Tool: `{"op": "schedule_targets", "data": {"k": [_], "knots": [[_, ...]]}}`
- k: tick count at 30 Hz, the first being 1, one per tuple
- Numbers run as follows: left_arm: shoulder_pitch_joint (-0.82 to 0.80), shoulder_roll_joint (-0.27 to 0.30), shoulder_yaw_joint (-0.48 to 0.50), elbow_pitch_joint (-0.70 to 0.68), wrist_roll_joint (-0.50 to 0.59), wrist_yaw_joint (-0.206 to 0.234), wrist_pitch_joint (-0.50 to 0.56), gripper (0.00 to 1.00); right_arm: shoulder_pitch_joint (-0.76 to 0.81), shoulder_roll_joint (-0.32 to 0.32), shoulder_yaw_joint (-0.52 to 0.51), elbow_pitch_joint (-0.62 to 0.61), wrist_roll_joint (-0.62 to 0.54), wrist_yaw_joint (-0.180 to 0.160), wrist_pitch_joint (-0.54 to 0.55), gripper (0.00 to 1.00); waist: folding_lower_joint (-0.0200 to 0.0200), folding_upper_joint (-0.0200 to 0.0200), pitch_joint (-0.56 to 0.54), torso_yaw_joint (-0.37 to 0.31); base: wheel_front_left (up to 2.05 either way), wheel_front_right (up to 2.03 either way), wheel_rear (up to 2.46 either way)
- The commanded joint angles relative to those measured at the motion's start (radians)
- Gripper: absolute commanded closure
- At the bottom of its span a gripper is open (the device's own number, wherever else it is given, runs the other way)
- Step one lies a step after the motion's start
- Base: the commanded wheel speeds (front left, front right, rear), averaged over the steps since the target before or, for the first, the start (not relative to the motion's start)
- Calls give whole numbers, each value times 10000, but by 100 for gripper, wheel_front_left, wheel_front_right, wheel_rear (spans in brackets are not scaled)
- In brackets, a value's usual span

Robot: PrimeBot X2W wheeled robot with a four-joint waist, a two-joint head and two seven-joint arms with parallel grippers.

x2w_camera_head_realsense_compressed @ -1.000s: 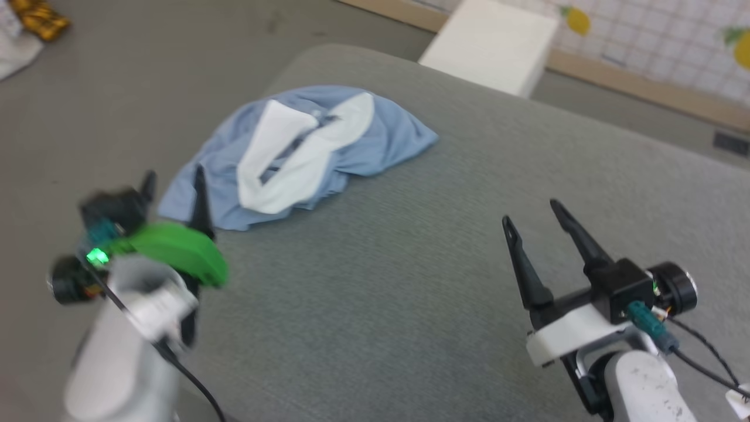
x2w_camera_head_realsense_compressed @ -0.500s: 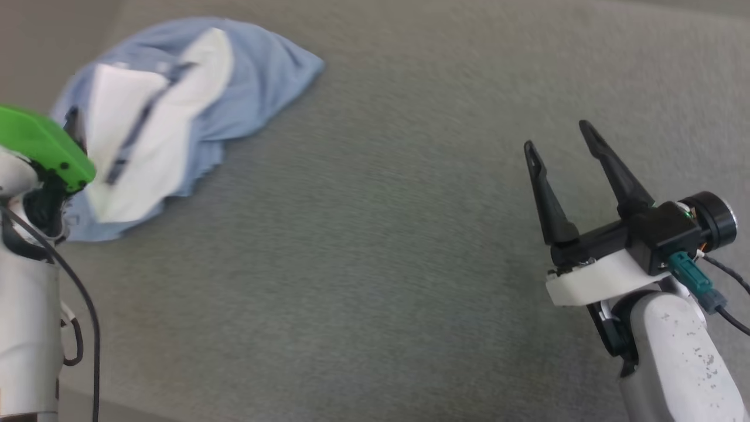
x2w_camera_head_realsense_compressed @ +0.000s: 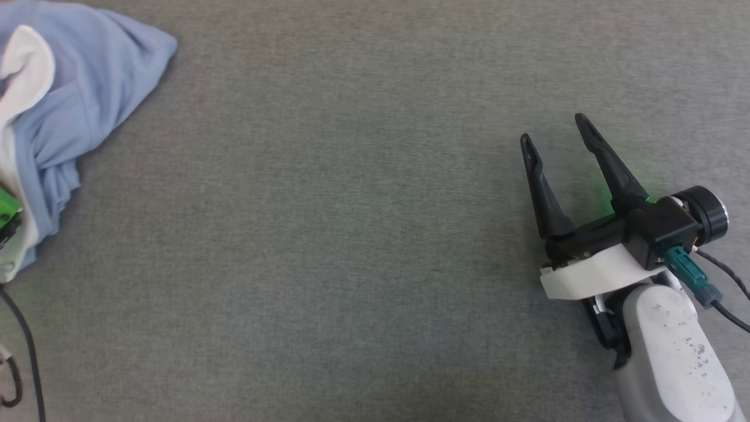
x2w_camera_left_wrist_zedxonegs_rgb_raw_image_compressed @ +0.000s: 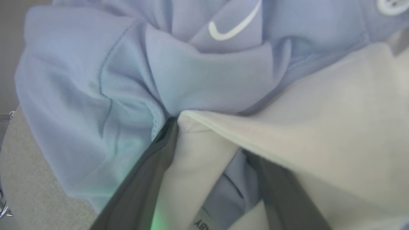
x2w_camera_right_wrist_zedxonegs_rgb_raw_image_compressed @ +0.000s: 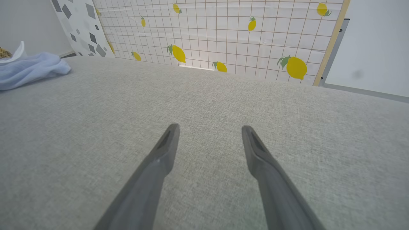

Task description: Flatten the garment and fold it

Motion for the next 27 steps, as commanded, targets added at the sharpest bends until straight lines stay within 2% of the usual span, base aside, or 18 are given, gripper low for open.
{"op": "schedule_targets", "data": {"k": [1,2,9,12,15,20,24,27], "knots": [[602,-527,-402,246,-24,-63,150,54,-121,37,-13,103,46,-15,-81,0,-2,-1,-180,-150,0,0,0],[625,-357,-365,44,175,-111,-228,100,-83,57,-17,146,30,-15,-96,0,-2,-1,-372,-109,0,0,0],[202,528,-373,-485,1962,-455,-4162,100,435,178,-273,539,19,-15,-162,0,-2,-1,-2160,241,0,0,0],[-200,612,-541,-572,2381,-802,-5741,100,795,262,-427,636,-23,-15,-171,0,-2,-1,-3043,339,0,0,0],[-737,675,-830,-388,2628,-1350,-7050,100,1159,353,-543,723,-38,-15,-172,0,-2,-1,-3870,351,0,0,0],[-1710,693,-1475,-263,2901,-2187,-8288,100,1699,469,-655,726,-73,-15,-100,0,-2,-1,-4821,146,0,0,0],[-2545,312,-2195,-281,2982,-2732,-8617,100,2014,509,-728,700,-44,-15,0,0,-2,-1,-5353,-195,0,0,0],[-3194,-209,-2793,-415,2984,-3032,-8625,100,2212,522,-792,592,-55,-15,105,0,-2,-1,-5593,-514,0,0,0]]}}
